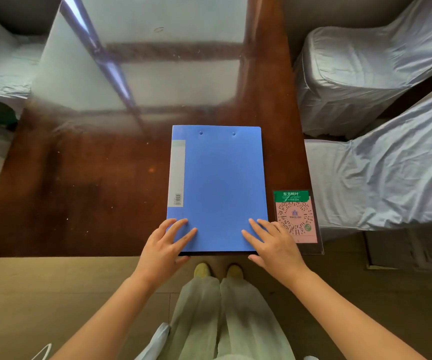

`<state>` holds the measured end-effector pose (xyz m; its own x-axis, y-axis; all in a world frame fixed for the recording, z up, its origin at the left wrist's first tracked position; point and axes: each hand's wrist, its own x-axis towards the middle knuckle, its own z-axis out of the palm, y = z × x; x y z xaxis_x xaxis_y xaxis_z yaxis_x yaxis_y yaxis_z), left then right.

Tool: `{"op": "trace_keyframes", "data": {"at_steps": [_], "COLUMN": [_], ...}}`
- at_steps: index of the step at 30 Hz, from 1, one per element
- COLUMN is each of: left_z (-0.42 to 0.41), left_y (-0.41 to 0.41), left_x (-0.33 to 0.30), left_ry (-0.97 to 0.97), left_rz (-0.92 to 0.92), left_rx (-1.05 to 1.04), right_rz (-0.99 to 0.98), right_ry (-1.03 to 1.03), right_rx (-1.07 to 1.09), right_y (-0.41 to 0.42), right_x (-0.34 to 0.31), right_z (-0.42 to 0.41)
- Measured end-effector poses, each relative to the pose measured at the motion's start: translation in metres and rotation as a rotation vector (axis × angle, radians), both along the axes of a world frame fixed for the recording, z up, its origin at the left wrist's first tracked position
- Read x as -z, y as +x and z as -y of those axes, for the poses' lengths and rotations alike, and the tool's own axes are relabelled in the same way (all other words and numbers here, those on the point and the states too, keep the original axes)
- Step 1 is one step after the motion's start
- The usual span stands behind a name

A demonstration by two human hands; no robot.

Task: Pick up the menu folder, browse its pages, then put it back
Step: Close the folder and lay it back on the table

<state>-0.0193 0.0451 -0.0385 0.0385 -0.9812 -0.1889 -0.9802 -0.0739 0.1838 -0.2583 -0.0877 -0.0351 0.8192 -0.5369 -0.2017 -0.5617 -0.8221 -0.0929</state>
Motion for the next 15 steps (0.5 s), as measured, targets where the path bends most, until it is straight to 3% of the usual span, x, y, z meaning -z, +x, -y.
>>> {"op": "trace_keyframes", "data": {"at_steps": [15], "left_z": [-0.001], "left_y": [-0.002], "left_x": [0.005], "left_ry": [-0.015], "left_rz": [0.028], "left_rx": [0.023], "right_rz": [0.12], "right_ry": [-0.026], "right_rx": [-0.039], "right_y": [-0.014], "right_x": [0.01], "right_z": [0.007]}}
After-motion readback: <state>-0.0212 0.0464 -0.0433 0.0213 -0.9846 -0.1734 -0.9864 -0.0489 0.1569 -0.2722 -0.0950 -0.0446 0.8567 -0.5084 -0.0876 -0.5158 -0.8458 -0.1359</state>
